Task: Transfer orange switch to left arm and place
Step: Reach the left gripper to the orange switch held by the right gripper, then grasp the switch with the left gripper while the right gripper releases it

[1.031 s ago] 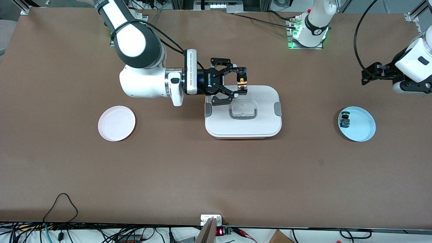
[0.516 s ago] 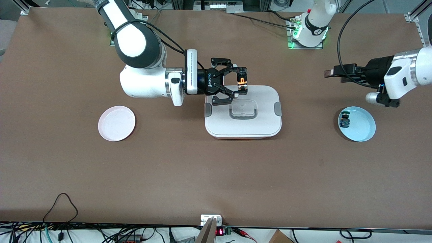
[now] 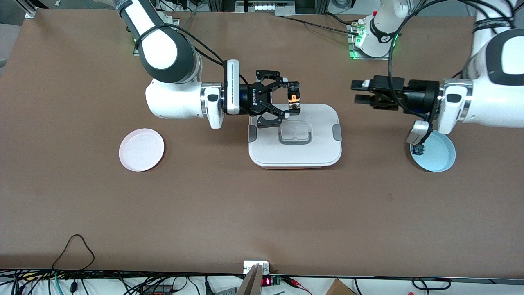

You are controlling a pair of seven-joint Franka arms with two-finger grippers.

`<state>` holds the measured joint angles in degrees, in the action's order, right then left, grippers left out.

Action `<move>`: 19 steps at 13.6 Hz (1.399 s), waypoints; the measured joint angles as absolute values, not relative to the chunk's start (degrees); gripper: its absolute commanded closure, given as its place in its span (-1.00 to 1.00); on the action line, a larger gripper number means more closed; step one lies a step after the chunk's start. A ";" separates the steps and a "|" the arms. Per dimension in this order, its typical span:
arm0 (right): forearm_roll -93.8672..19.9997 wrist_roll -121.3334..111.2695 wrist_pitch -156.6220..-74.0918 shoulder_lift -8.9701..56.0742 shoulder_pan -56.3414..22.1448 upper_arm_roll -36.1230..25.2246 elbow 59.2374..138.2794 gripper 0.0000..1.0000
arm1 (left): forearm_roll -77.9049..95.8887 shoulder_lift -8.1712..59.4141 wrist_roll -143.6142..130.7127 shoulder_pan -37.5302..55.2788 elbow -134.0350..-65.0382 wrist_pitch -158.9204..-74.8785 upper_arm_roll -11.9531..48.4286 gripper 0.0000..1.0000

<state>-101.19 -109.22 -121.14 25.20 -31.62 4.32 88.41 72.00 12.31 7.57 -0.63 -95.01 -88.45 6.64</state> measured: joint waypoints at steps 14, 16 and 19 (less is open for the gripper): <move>-101.68 -109.22 -121.16 25.19 -31.59 4.28 88.33 1.00 | 81.78 12.40 11.99 0.12 -101.30 -107.61 19.46 0.66; -101.82 -109.07 -121.15 25.23 -31.59 4.26 88.34 1.00 | 81.90 12.40 13.02 0.07 -101.38 -107.62 19.46 0.66; -101.84 -109.03 -121.17 25.23 -31.59 4.26 88.34 -0.99 | 81.90 12.39 13.17 0.06 -101.38 -107.63 19.47 0.66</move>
<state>-101.84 -109.03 -121.17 25.23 -31.59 4.26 88.34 81.90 12.39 13.17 0.06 -101.38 -107.63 19.47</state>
